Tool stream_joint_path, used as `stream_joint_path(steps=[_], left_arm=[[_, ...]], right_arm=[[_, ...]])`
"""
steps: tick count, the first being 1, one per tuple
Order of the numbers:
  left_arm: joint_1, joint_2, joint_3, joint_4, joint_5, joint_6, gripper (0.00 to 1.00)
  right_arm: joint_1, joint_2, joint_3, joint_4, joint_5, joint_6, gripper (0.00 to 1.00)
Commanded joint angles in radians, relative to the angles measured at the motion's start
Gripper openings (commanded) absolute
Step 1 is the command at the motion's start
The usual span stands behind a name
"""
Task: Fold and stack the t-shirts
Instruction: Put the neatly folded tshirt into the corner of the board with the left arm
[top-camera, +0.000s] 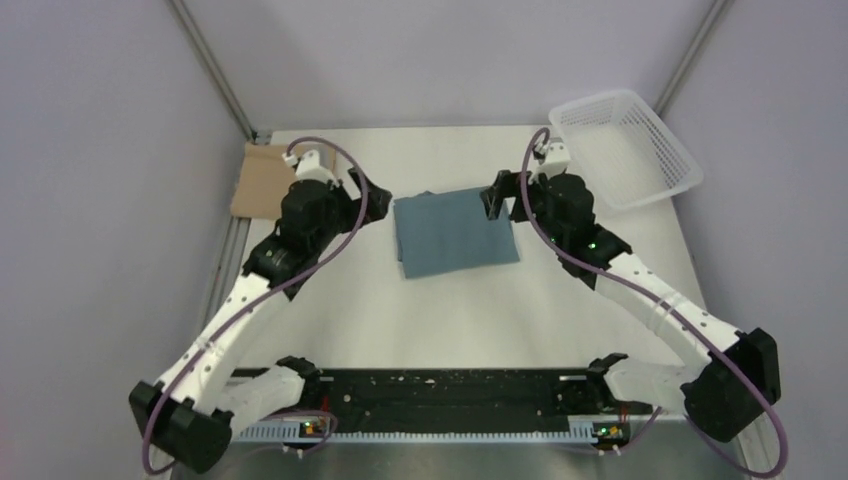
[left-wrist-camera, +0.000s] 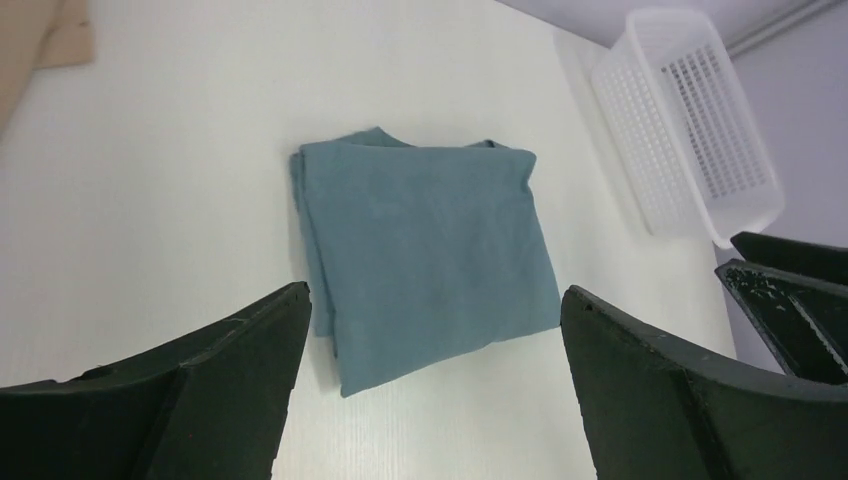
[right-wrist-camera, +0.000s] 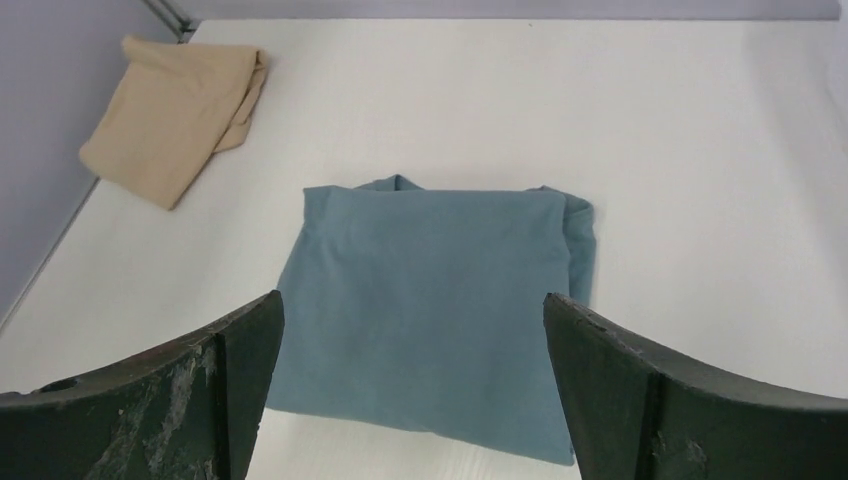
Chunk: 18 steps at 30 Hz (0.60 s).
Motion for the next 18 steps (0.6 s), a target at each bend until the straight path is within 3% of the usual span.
stream_joint_path(steps=[1, 8, 12, 18], left_arm=[[0.001, -0.163, -0.169, -0.051, -0.221, -0.066, 0.99], [0.001, -0.295, -0.366, 0.01, -0.215, -0.118, 0.99], [0.001, -0.158, -0.397, 0.115, -0.133, -0.127, 0.99], [0.001, 0.165, -0.264, 0.161, -0.009, -0.133, 0.99]], right_arm=[[0.114, 0.015, 0.016, -0.079, 0.091, -0.106, 0.99], [0.147, 0.03, 0.021, -0.087, 0.132, -0.041, 0.99], [0.147, -0.013, -0.03, -0.075, 0.149, -0.008, 0.99], [0.148, -0.055, -0.056, -0.118, 0.182, 0.012, 0.99]])
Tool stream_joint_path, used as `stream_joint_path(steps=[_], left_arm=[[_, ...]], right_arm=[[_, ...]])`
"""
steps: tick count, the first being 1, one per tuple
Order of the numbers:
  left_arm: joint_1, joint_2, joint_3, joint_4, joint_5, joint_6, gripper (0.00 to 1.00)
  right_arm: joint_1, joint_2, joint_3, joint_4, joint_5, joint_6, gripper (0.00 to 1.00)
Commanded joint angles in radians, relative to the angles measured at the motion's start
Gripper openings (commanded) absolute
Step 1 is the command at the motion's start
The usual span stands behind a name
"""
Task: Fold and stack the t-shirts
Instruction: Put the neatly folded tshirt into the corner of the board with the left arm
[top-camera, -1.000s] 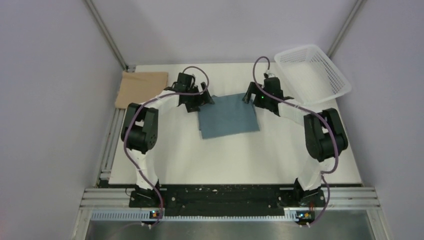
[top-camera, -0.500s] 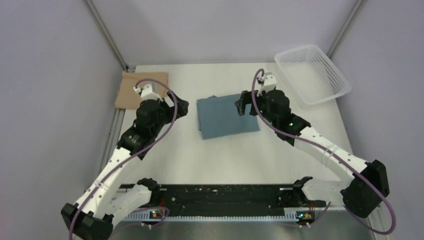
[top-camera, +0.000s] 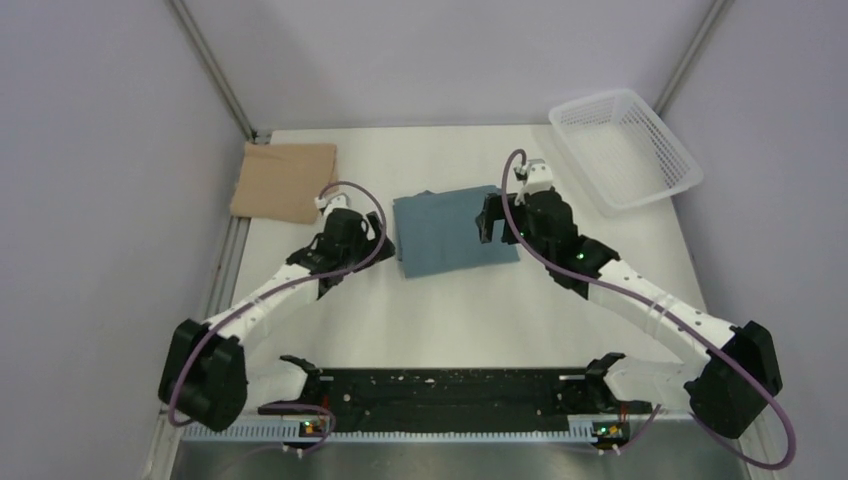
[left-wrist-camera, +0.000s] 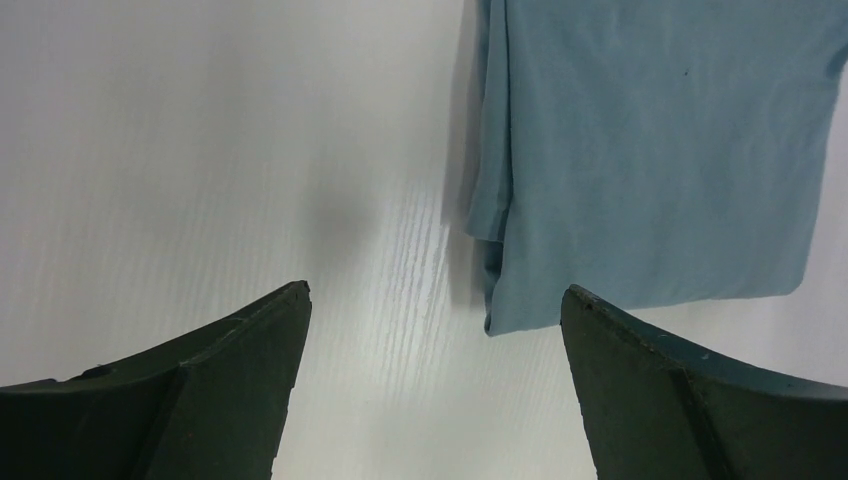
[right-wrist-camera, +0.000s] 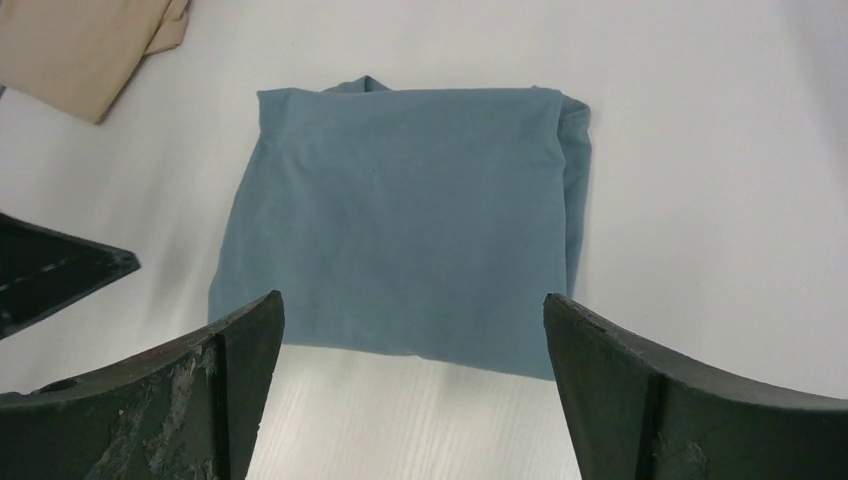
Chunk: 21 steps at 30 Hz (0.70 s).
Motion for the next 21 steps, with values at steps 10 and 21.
stream_joint_path(steps=[10, 21], left_arm=[[-0.026, 0.599, 0.374, 0.041, 0.159, -0.004, 0.99], [-0.157, 0.87, 0.644, -0.215, -0.093, -0.001, 0.7]], right_arm=[[0.004, -0.114, -0.031, -0.034, 0.093, 0.016, 0.99], [0.004, -0.166, -0.06, -0.021, 0.134, -0.005, 0.99]])
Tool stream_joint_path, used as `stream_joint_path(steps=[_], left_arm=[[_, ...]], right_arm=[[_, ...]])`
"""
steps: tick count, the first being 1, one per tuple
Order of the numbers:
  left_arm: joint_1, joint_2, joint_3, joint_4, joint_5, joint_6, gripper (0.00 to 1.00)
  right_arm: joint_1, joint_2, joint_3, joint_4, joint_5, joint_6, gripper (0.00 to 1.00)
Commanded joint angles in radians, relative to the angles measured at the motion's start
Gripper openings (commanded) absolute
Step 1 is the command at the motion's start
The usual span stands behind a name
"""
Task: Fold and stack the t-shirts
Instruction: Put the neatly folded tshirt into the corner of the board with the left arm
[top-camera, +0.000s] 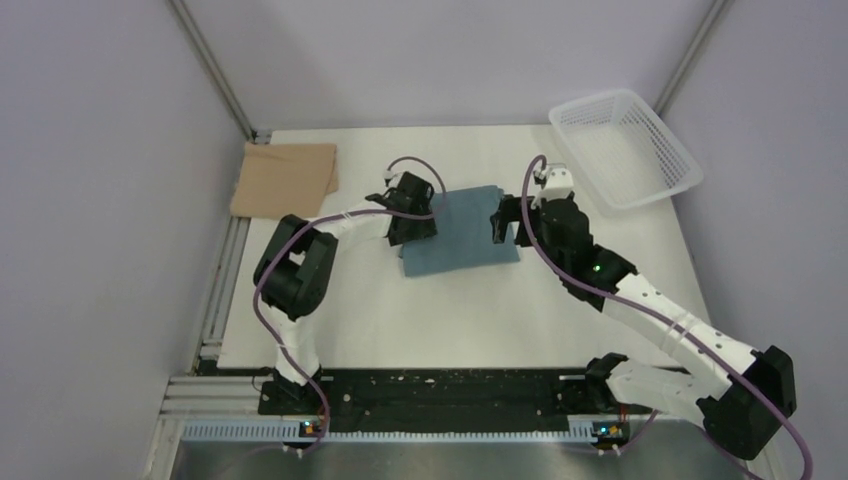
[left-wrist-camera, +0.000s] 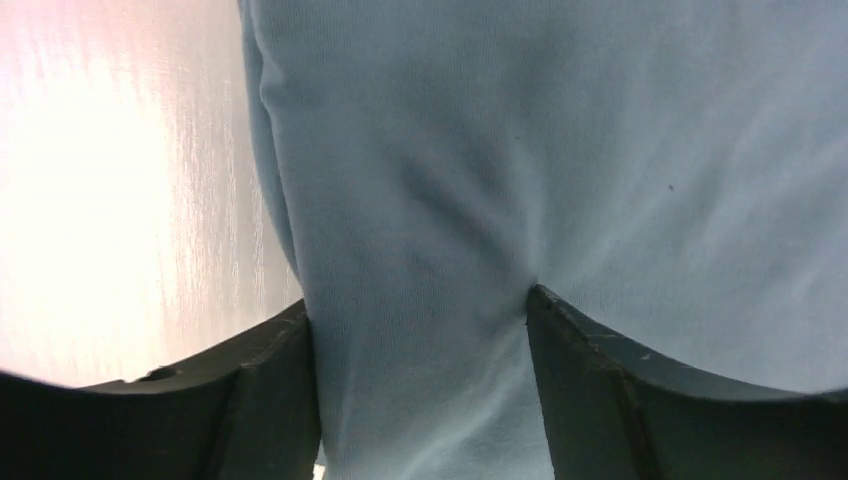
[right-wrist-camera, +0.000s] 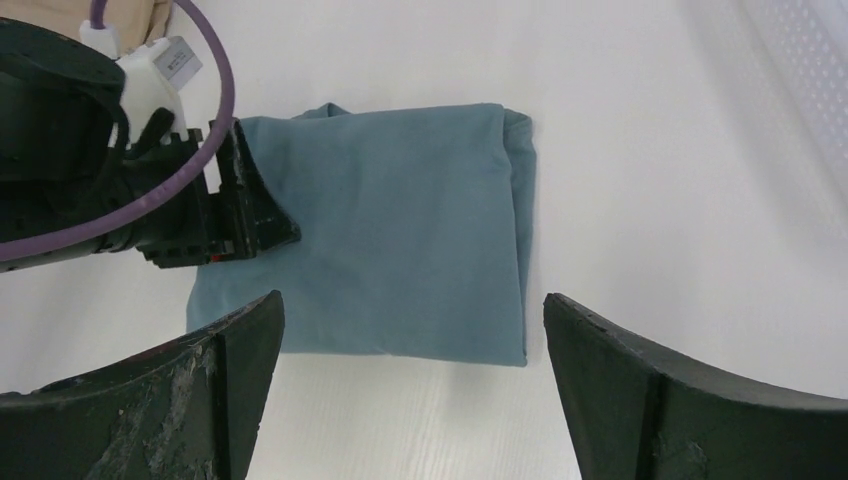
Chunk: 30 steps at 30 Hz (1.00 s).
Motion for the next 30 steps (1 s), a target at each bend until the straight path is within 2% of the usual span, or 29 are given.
stream_joint_path(steps=[1, 3, 6, 7, 11, 13, 15, 22, 30], left_arm=[[-0.07, 0.113, 0.113, -0.182, -0.175, -0.003, 0.64], [-0.092, 0.17, 0.19, -0.269, -0.254, -0.018, 0.46], [-0.107, 0.248, 0.29, -0.372, -0.359, -0.035, 0.08], [-0.109, 0.261, 0.319, -0.4, -0.386, -0.032, 0.0], [-0.108, 0.203, 0.379, -0.441, -0.555, 0.097, 0.0], [-0.106, 0.134, 0.361, -0.367, -0.649, 0.271, 0.0], [-0.091, 0.058, 0.313, -0.218, -0.742, 0.45, 0.0], [0.035, -0.156, 0.169, 0.173, -0.729, 0.927, 0.0], [0.189, -0.207, 0.165, 0.302, -0.689, 1.141, 0.0]], right_arm=[[0.004, -0.045, -0.017, 0.03, 0.03, -0.021, 0.99], [0.003, -0.053, -0.023, 0.034, 0.029, -0.026, 0.99], [0.003, -0.064, -0.031, 0.035, 0.032, -0.034, 0.99], [0.004, -0.069, -0.034, 0.035, 0.036, -0.035, 0.99], [0.004, -0.087, -0.044, 0.041, 0.053, -0.039, 0.99], [0.004, -0.093, -0.047, 0.046, 0.054, -0.04, 0.99], [0.004, -0.094, -0.048, 0.051, 0.053, -0.047, 0.99], [0.004, -0.094, -0.053, 0.055, 0.086, -0.064, 0.99], [0.002, -0.102, -0.059, 0.062, 0.127, -0.08, 0.99]])
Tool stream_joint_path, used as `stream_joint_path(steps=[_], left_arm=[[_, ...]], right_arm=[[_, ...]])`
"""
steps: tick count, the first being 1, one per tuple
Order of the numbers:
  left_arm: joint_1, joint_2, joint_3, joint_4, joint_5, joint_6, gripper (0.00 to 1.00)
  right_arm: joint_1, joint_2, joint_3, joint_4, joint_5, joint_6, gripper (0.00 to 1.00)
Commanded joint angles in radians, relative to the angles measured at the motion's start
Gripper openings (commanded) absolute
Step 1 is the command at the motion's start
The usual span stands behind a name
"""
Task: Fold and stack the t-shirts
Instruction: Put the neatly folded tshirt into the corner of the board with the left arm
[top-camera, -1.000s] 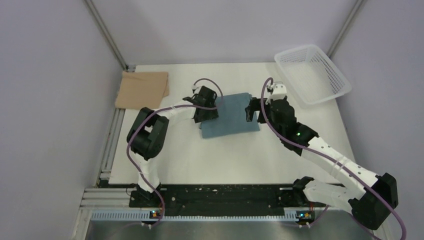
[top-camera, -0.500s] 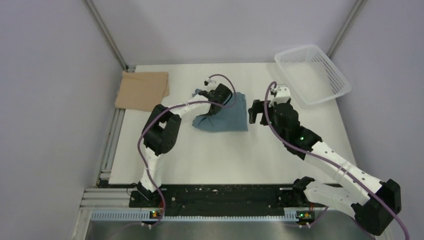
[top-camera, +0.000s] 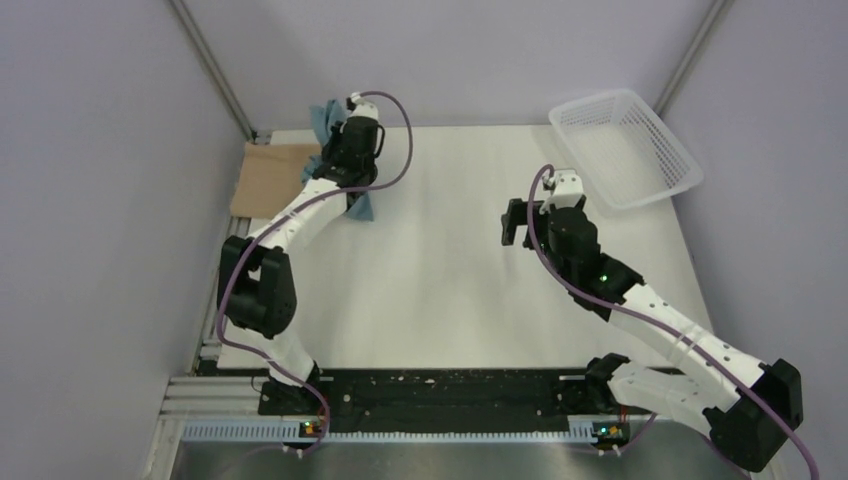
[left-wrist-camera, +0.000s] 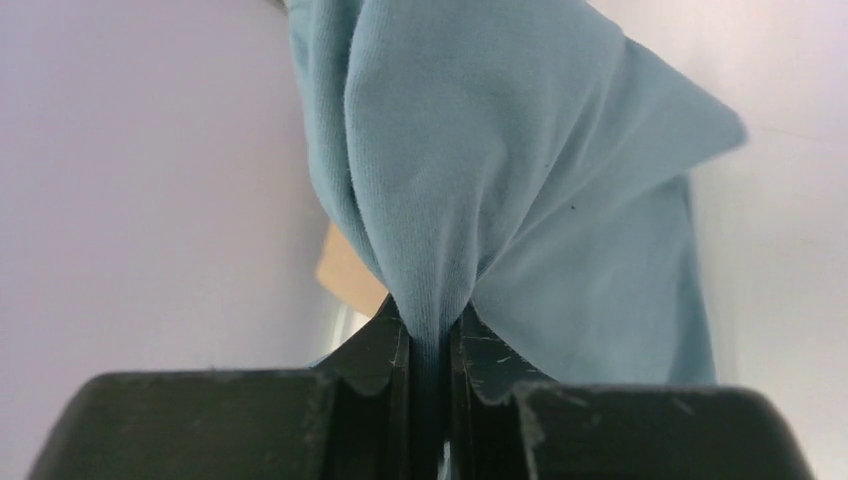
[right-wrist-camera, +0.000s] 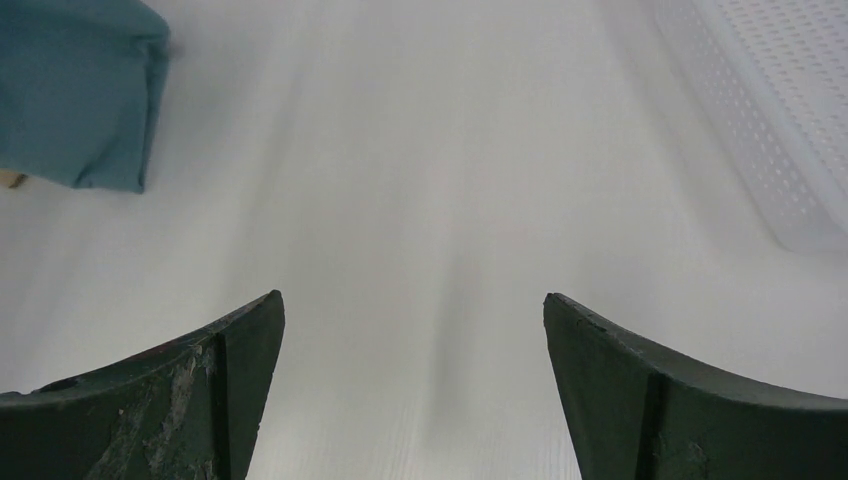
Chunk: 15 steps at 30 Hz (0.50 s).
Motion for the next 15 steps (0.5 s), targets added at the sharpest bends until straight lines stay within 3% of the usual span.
stream_joint_path(steps=[1, 15], left_arm=[[0.064, -0.031, 0.0, 0.157, -0.028, 0.201, 0.0], [0.236, -0.011, 0.084, 0.185, 0.033, 0.335, 0.0]], right_arm=[[0.002, -0.028, -0.001, 0.032, 0.049, -0.02, 0.99], [0.002, -0.012, 0.002, 0.035, 0.072, -0.025, 0.99]])
